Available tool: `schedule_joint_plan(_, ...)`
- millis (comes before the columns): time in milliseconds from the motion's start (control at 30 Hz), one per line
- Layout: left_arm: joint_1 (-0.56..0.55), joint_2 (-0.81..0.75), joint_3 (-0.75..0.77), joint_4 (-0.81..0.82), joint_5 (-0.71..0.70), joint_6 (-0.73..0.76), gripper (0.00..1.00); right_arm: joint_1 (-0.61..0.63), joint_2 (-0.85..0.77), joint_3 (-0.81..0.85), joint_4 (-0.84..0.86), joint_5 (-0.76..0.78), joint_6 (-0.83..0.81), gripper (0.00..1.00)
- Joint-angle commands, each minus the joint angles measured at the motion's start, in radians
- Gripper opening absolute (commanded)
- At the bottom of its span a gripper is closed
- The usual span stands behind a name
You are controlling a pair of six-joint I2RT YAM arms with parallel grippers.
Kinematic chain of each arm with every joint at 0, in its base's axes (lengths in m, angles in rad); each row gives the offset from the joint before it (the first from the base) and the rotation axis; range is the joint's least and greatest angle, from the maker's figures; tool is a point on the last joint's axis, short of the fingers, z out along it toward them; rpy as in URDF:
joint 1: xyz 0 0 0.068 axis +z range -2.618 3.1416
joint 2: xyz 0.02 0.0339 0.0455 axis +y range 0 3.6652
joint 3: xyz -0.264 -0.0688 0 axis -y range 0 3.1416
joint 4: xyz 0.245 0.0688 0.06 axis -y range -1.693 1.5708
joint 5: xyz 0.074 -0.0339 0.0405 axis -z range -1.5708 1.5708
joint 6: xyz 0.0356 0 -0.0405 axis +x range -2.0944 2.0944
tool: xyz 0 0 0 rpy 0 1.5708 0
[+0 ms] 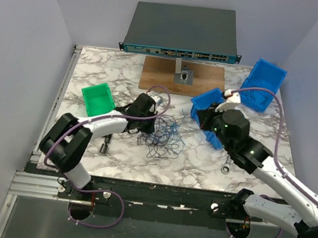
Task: Untangle the cables
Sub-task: Untie the cable.
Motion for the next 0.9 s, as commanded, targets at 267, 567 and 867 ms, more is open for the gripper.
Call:
schedule_joint_plan(267,0.173,-0.341,-0.252,0.197,0.076,-0.05,0.0,0.006,-0.095,0.201,-0.148,0.218,-0.097,0.14)
schedule_joint_plan(567,0.171,-0.305,-0.27,0.263,0.232,0.023,0.0,0.005,0.187,0.062,0.079,-0.28,-0.009,0.66)
schedule_joint_plan(867,0.171,-0.292,-0.279,0.278,0.256,0.024,0.0,0.005,0.474,0.06,0.301,-0.321,0.334,0.85)
